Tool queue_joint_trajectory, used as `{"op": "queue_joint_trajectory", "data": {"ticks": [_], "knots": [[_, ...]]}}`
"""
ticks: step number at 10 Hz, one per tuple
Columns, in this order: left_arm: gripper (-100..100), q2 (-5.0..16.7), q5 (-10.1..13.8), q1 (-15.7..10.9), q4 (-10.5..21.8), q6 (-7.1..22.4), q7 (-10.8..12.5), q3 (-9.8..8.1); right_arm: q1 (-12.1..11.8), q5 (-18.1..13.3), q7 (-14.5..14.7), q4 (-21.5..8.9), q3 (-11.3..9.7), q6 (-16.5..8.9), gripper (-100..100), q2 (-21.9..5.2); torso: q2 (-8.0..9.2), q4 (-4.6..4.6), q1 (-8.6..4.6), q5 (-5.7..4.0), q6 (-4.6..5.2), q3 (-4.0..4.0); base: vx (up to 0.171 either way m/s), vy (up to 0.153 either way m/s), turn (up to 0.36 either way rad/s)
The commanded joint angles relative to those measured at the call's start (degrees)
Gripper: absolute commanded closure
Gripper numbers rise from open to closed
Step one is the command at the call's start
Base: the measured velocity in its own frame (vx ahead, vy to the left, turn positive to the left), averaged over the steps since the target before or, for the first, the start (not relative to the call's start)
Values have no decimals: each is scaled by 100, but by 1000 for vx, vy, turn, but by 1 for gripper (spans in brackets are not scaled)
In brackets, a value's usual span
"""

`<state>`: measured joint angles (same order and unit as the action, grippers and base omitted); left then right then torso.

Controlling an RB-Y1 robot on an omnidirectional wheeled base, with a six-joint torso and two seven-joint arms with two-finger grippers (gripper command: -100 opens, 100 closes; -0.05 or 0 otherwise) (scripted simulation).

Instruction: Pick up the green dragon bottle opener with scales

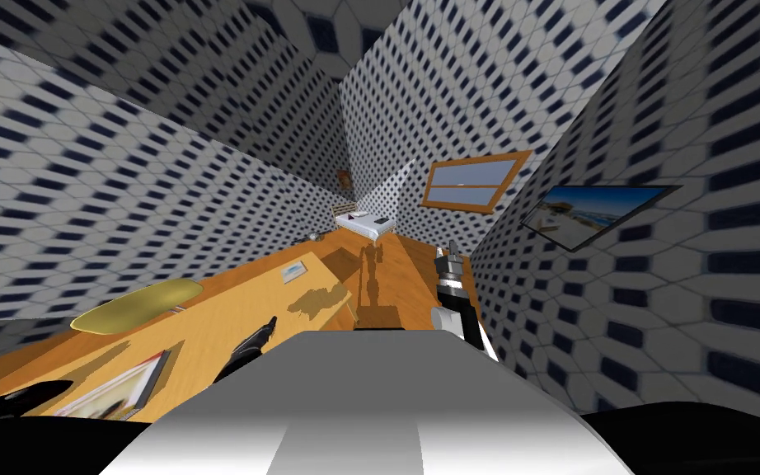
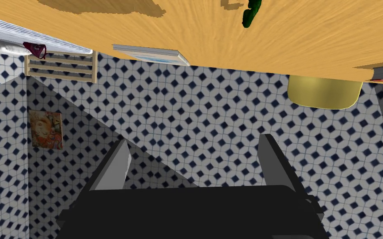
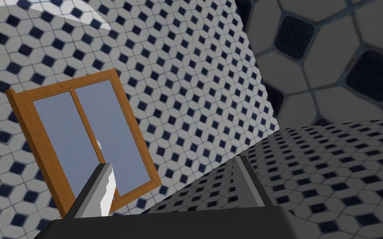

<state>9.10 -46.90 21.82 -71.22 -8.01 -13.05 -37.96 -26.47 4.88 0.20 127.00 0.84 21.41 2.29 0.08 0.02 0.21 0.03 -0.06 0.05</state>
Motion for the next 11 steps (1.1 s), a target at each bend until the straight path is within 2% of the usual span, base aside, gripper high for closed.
{"op": "queue_joint_trajectory", "data": {"ticks": [1,2,3,4,6,7,8,10,11], "knots": [[-100,-16,-76,-47,203,65,8,-50,0,0,0,0,0,0,0,0,0,0,0,0,0,0,-6,35,-80],[-100,-17,-205,-132,408,105,17,-183,-1,0,0,0,0,0,0,0,-1,0,-2,0,-4,0,-2,36,-142],[-100,-17,-205,-132,475,105,17,-183,0,0,0,0,0,0,0,0,-2,0,-2,0,-1,-1,-11,32,-91],[-100,-15,-327,-214,686,142,27,-311,-1,0,0,0,0,0,0,0,0,0,-4,-1,-3,0,-10,37,-166],[-100,-15,-327,-214,734,142,27,-311,-1,0,0,0,1,0,0,0,0,0,-3,-1,-4,0,-6,26,-32],[-100,-10,-442,-292,929,178,37,-434,-1,0,0,0,0,0,0,0,-2,0,-9,-2,-4,-1,-7,17,-152],[-100,-10,-442,-292,979,178,37,-434,0,0,0,0,0,0,0,0,-2,0,-9,-2,0,-1,-7,26,-86],[-100,15,-653,-434,1420,241,55,-658,-1,0,0,0,0,0,0,0,-2,0,-3,-1,-2,-1,-9,43,-151],[-100,15,-653,-434,1420,241,55,-658,0,0,0,0,0,0,0,0,0,0,1,0,-2,0,-11,43,-73]]}}
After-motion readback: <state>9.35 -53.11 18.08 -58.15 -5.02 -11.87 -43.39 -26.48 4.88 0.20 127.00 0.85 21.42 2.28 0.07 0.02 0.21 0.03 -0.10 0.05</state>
